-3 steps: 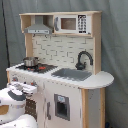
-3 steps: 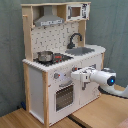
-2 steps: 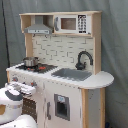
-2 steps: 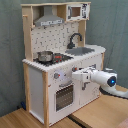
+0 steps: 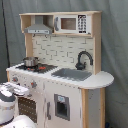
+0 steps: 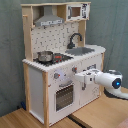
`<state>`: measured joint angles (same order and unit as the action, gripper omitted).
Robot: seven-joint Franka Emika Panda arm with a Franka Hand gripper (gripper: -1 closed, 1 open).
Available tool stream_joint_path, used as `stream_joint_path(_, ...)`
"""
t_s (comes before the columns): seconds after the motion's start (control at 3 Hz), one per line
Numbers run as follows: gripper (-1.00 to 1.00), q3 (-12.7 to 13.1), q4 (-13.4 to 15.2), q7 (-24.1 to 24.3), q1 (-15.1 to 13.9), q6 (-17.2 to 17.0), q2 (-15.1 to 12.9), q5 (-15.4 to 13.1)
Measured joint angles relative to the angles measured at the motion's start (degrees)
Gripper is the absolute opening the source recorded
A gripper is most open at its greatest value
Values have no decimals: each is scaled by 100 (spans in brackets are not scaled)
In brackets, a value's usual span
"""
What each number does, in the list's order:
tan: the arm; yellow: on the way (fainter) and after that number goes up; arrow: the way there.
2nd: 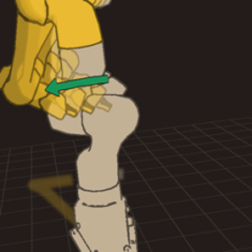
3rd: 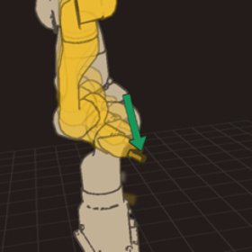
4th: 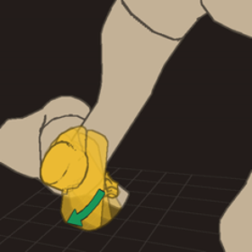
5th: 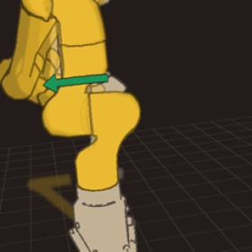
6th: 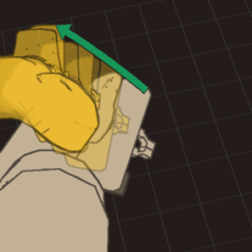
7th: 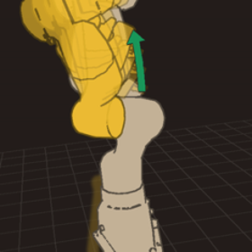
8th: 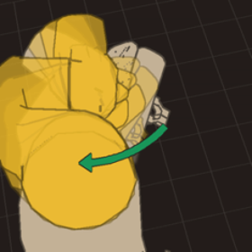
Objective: Play with the kitchen
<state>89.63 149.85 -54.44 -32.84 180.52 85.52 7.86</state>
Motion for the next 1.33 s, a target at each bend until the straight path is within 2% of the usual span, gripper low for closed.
stream_joint_path(0.33,100,-105,-115,313,311,-343,3,2)
stream_joint_path(1.33,100,10,-124,2228,312,-328,43,2)
